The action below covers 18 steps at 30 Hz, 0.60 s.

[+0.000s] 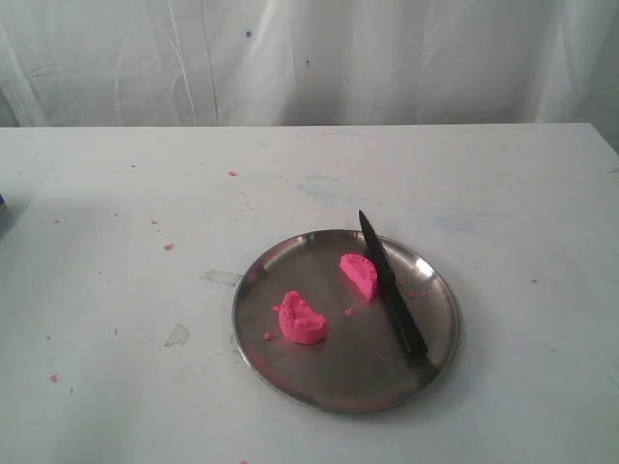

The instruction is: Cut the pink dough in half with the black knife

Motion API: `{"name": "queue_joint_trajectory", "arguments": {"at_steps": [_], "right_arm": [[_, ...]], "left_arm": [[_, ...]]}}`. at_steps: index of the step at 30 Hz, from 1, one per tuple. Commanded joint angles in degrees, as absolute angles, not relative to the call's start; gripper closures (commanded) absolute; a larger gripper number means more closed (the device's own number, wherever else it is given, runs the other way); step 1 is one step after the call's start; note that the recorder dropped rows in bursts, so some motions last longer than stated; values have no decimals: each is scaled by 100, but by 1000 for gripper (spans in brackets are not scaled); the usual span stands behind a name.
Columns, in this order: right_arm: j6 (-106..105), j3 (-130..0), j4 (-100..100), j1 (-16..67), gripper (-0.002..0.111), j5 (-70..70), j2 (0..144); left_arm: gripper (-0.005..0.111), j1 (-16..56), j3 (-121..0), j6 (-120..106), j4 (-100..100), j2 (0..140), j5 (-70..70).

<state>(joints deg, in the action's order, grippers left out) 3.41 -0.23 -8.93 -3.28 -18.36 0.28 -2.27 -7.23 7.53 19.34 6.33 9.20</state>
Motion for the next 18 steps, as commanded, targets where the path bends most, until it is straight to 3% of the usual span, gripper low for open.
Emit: {"name": "queue_joint_trajectory", "arguments": {"at_steps": [1, 7, 12, 18], "right_arm": [[276, 0, -867, -342, 108, -1797, 0], [276, 0, -867, -342, 108, -1797, 0], [276, 0, -867, -342, 108, -1797, 0], [276, 0, -867, -342, 108, -1797, 0]], "left_arm": [[107, -286, -685, 781, 1927, 39, 913], [107, -273, -685, 804, 1824, 0, 320], [107, -271, -466, 1176, 1418, 0, 944], [107, -261, -466, 1117, 688, 0, -468]]}}
